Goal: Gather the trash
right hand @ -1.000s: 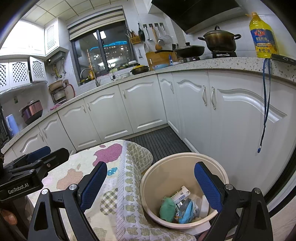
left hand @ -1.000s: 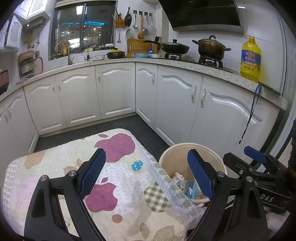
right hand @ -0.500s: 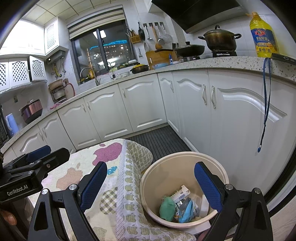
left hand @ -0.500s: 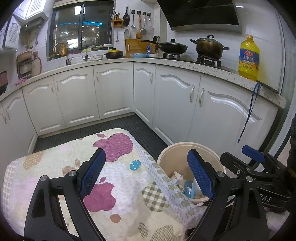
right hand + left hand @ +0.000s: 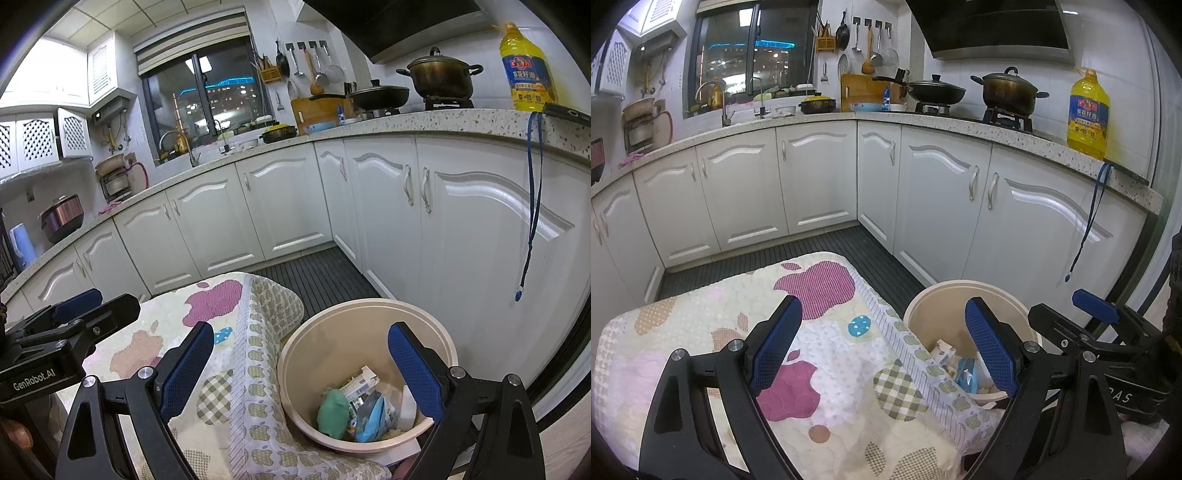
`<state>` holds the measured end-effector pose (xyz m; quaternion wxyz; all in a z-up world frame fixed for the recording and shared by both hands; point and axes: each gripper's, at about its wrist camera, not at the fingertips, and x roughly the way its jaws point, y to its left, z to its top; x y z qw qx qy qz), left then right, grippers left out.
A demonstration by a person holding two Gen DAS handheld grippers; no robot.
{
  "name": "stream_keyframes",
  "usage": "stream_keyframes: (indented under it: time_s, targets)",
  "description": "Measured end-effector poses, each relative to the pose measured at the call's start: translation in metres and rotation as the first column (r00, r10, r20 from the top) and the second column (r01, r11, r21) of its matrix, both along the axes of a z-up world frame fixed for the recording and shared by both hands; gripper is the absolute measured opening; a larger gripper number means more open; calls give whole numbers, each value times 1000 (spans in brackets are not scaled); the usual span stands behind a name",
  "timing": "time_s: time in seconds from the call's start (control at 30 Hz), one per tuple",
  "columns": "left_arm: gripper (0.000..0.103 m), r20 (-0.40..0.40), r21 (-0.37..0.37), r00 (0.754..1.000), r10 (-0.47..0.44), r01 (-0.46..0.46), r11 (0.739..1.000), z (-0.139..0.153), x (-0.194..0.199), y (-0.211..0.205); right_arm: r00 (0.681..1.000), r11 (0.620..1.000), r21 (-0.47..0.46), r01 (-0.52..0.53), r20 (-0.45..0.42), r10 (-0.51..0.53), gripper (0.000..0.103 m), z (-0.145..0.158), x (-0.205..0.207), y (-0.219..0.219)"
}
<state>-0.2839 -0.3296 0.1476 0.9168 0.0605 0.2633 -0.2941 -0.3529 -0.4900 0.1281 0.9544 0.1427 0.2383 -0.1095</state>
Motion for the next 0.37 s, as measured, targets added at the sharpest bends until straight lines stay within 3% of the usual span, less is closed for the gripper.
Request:
stream_keyframes:
  time_s: [0.37]
  targets:
    - [90,23,16,1000,-20,20,1000,-5,-1,-2,1000,1000,-1,-3,-14,3,94,-2,3,0]
